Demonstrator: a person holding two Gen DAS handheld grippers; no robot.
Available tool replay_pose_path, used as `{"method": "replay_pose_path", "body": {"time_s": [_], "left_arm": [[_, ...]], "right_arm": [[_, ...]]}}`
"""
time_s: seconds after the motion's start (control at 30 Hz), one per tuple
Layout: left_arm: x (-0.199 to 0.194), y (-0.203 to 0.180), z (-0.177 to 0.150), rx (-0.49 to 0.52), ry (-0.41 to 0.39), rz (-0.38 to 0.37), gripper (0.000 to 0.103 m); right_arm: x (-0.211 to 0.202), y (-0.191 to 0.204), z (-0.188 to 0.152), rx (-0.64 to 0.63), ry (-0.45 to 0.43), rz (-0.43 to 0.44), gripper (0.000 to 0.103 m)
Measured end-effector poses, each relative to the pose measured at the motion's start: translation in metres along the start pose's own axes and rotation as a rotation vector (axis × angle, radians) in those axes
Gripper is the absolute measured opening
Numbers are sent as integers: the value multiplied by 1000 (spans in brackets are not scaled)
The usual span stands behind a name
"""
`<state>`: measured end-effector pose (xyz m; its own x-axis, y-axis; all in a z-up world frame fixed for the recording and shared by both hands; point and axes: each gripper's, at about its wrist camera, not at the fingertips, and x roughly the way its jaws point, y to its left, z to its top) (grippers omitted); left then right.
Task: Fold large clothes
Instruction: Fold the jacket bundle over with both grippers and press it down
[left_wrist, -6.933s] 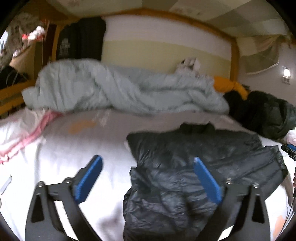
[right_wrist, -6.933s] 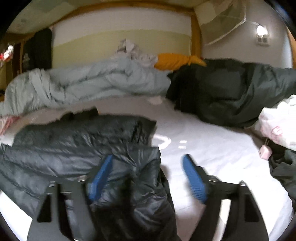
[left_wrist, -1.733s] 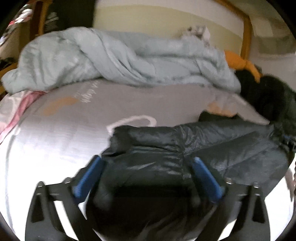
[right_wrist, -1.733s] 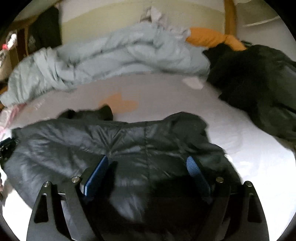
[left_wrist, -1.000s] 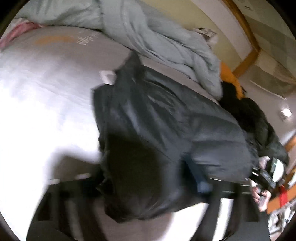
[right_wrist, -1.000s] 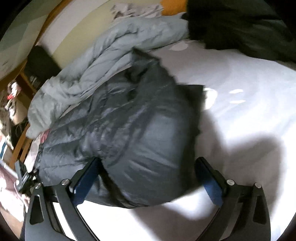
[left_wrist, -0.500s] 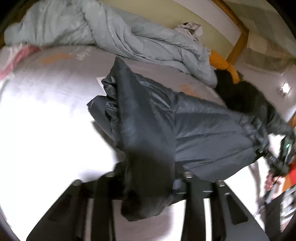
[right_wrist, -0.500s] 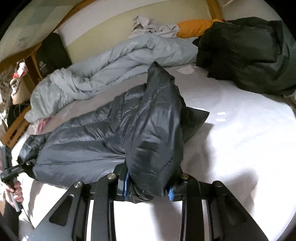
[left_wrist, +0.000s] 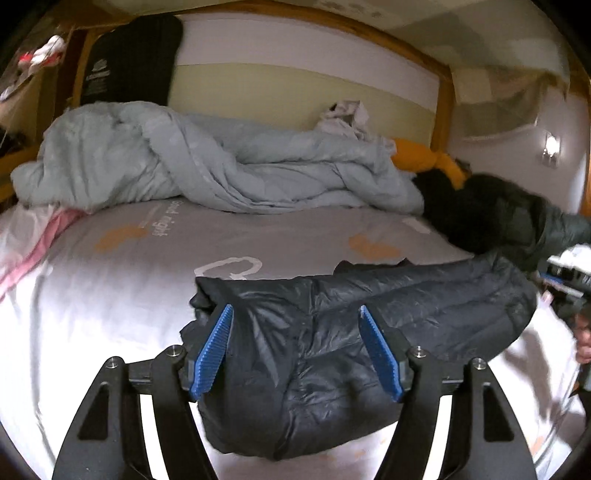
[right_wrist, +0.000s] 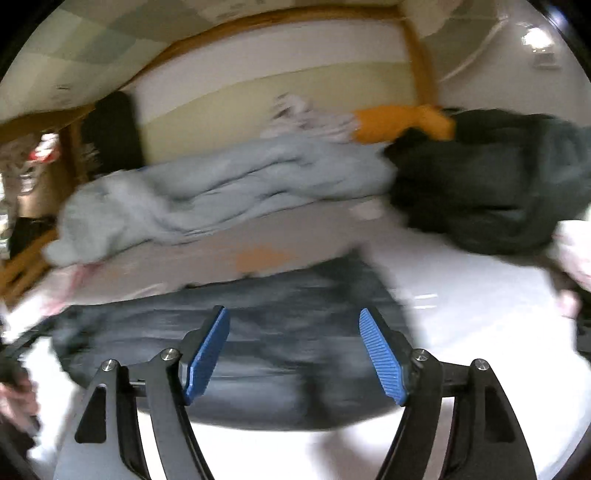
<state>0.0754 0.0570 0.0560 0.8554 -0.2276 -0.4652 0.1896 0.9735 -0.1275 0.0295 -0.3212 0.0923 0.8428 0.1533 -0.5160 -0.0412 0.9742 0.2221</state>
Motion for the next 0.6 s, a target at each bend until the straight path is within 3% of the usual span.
{"method": "replay_pose_path", "body": {"time_s": [0.1, 0.17, 0.3, 0.4, 0.43, 0.47, 0.53, 0.57, 0.6], "left_arm": [[4, -5, 2, -8, -25, 40, 67], [-5, -3, 3, -30, -85, 58, 67], [-25, -1, 8, -21, -189, 42, 69], [-23, -4, 11, -11, -166, -8, 68], [-21, -6, 9, -22, -151, -45, 60], [-16, -11, 7, -33, -124, -92, 46], [-5, -27, 2, -26, -55, -198, 24], [0, -38, -1, -6, -22, -240, 17], [1, -49, -3, 20, -11, -264, 17]], "right_arm": [[28, 50, 3, -62, 96, 139, 27], [50, 80, -1, -116, 142, 126, 15], [94, 111, -16, -149, 254, 138, 12], [140, 113, -35, -121, 366, 104, 11], [157, 107, -45, -104, 414, 95, 11], [166, 100, -53, -78, 434, 106, 11], [172, 93, -58, -15, 443, 142, 11], [169, 88, -56, 13, 446, 162, 11], [167, 86, -54, 21, 442, 169, 11]]}}
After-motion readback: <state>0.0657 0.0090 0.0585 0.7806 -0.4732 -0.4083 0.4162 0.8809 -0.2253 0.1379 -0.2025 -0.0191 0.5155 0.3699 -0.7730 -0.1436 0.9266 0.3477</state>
